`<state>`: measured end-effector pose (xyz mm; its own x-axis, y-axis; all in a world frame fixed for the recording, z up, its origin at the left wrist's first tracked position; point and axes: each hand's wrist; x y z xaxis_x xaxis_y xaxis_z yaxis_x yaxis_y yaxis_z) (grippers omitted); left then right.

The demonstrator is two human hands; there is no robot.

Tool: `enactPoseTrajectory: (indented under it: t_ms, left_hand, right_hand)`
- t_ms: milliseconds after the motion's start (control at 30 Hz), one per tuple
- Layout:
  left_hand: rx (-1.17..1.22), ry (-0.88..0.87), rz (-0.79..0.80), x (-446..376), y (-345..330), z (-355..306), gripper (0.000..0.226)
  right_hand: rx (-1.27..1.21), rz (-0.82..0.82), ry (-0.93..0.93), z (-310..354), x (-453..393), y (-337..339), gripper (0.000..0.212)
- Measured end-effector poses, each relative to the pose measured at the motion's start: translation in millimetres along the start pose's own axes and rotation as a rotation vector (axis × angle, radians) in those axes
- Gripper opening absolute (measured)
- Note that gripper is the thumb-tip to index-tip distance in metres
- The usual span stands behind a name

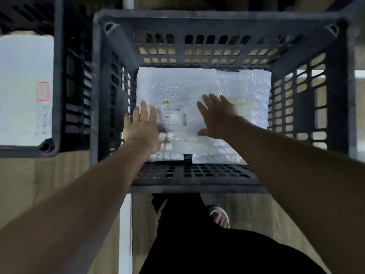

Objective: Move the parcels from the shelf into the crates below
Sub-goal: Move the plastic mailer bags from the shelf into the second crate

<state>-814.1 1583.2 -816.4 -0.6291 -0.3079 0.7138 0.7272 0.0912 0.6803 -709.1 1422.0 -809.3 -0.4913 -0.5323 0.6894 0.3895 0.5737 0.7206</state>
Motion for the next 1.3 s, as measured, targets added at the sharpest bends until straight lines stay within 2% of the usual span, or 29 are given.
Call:
enactPoseTrajectory:
  t_ms: [167, 233, 500, 667, 833, 1000, 1167, 1300]
  left_hand:
    - [-0.158, 0.060, -0.047, 73.1, 67.6, 14.2, 0.082]
    - [-0.164, 0.073, -0.079, 116.3, 113.7, 24.2, 0.077]
    - [-0.062, 0.115, -0.338, 284.2, 332.1, 76.5, 0.066]
    - [0.003, 0.120, -0.484, 368.1, 415.9, 82.7, 0.066]
    - [0.116, 0.082, -0.606, 437.8, 462.0, 71.9, 0.066]
    - [0.252, 0.090, -0.719, 484.7, 474.3, 76.3, 0.066]
    - [0.355, 0.085, -0.749, 502.2, 472.5, 78.6, 0.068]
    - [0.318, 0.066, -0.769, 498.6, 488.2, 88.4, 0.069]
  right_hand:
    - [0.006, -0.044, 0.013, -9.4, 72.8, 83.9, 0.080]
    - [0.009, -0.068, 0.008, -17.8, 115.0, 126.4, 0.075]
    - [-0.038, -0.254, -0.067, -61.0, 290.4, 313.2, 0.054]
    - [-0.086, -0.383, -0.123, -79.3, 377.3, 389.7, 0.049]
    - [-0.154, -0.493, -0.196, -84.9, 441.0, 427.4, 0.052]
    - [-0.256, -0.644, -0.277, -79.8, 486.9, 449.9, 0.048]
    - [-0.321, -0.723, -0.277, -62.3, 495.4, 466.4, 0.051]
    - [-0.307, -0.741, -0.264, -51.9, 485.1, 486.2, 0.049]
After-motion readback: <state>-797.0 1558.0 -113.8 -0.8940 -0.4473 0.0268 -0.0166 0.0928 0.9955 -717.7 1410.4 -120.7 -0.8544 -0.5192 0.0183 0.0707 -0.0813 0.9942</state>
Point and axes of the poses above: each hand's wrist, its own x-axis away from the middle knuckle, its own y-axis out of the back of the hand, z = x × y, and after that the axes turned 2 degrees about x, right-handed
